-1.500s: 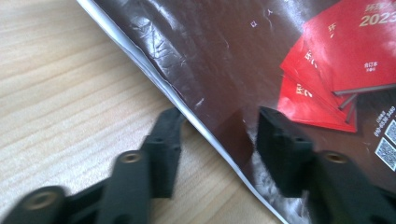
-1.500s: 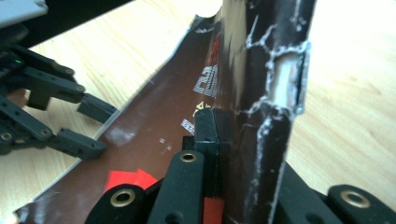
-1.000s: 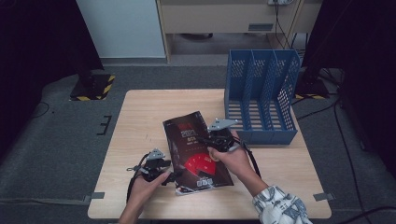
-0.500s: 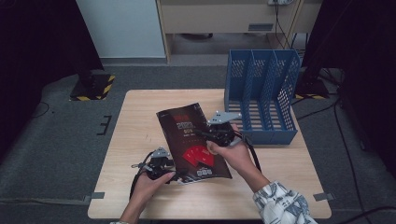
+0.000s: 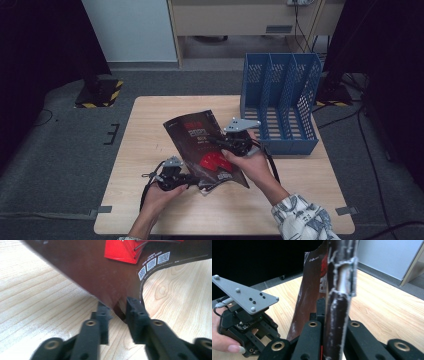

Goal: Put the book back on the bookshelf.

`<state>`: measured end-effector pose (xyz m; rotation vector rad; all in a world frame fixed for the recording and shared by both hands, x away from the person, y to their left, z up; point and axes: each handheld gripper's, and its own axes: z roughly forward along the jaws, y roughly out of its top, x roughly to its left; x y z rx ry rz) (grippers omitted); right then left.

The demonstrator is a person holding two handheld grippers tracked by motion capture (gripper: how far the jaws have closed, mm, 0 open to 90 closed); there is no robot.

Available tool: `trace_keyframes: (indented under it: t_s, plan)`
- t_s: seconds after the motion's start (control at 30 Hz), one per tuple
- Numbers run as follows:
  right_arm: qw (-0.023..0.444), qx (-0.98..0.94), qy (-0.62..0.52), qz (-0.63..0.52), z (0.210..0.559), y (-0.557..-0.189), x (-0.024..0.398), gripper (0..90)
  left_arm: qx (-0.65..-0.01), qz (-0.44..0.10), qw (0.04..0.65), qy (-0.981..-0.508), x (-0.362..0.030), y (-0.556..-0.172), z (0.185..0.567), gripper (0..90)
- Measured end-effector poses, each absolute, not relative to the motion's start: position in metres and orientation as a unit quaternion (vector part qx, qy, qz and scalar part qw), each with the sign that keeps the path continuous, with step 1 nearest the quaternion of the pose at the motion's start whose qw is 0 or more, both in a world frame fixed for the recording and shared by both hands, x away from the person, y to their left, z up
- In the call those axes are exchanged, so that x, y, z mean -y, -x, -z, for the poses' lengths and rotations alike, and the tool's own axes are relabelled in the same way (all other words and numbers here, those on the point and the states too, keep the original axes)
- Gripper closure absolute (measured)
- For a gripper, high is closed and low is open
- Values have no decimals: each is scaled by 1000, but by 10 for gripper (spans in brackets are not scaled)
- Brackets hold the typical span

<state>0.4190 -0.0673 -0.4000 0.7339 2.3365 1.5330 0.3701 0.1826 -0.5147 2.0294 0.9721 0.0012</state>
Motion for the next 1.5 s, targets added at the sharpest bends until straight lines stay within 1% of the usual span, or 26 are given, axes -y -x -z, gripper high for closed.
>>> trace_keyframes:
  t_s: [0.1, 0.13, 0.23, 0.6, 0.93, 1.17, 1.5]
  plan:
    - [126, -800, -252, -529, 399, -419, 69, 870, -397, 8, 430, -811, -184, -372, 515, 827]
    - [126, -800, -252, -529, 399, -419, 69, 870, -397, 7, 433, -809, -186, -372, 514, 827]
    - [128, -794, -249, -541, 396, -419, 72, 870, -404, -3, 439, -803, -191, -372, 511, 864]
    - [140, -796, -240, -537, 394, -418, 75, 868, -402, -42, 428, -809, -192, -369, 504, 874]
    - [139, -797, -239, -537, 394, -418, 76, 867, -402, -49, 426, -809, -194, -368, 501, 878]
    - [140, -798, -238, -536, 391, -419, 74, 867, -405, -65, 424, -807, -197, -368, 498, 879]
    - [140, -804, -228, -531, 386, -419, 66, 868, -412, -76, 425, -803, -204, -367, 495, 879]
